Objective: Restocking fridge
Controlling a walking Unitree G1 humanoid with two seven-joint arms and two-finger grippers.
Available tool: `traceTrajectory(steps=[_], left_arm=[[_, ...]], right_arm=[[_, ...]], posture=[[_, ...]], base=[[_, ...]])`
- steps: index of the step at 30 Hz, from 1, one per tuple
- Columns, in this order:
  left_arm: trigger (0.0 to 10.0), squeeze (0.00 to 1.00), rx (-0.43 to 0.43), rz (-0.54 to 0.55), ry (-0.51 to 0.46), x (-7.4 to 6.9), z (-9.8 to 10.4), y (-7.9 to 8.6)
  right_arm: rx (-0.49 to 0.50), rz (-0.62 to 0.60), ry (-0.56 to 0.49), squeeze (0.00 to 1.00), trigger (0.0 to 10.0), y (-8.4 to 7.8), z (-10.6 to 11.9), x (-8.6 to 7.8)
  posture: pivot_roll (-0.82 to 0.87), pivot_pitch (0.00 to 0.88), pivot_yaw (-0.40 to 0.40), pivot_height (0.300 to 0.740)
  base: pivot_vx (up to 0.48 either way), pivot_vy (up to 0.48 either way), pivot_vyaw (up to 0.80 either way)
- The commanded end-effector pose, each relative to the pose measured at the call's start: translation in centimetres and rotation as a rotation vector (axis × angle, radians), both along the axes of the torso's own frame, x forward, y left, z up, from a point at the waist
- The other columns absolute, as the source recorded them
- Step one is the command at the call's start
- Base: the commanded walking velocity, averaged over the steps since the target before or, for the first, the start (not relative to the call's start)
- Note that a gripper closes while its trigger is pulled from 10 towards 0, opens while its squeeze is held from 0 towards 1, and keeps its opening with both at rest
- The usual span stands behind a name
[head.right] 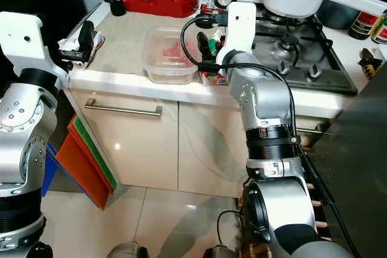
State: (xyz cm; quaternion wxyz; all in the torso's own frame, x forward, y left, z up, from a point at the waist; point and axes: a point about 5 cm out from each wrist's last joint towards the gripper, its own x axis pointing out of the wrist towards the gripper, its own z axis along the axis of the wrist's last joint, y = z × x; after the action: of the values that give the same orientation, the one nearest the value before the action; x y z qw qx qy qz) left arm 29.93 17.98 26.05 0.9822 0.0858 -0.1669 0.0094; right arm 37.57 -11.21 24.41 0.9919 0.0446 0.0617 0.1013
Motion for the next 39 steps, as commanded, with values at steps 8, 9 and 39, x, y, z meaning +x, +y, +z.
traceTrajectory(steps=[8, 9, 39], left_arm=[[10.0, 0.0, 0.007, 0.013, 0.001, 0.1, 0.3, 0.4], [10.0, 0.0, 0.007, 0.013, 0.001, 0.1, 0.3, 0.4], [10.0, 0.0, -0.015, 0.013, 0.012, 0.5, -0.1, 0.1]], right_arm=[[0.014, -0.005, 0.053, 0.0, 7.2, 0.1, -0.9, 0.5], [0.018, -0.011, 0.056, 0.0, 2.7, 0.1, -1.0, 0.6], [0.036, 0.004, 0.016, 0.0, 0.0, 0.5, -1.8, 0.6]], posture=[[0.12, 0.011, -0.014, 0.726], [0.12, 0.011, -0.015, 0.726], [0.12, 0.0, -0.029, 0.726]], base=[[0.0, 0.0, 0.0], [0.0, 0.0, 0.0], [0.0, 0.0, 0.0]])
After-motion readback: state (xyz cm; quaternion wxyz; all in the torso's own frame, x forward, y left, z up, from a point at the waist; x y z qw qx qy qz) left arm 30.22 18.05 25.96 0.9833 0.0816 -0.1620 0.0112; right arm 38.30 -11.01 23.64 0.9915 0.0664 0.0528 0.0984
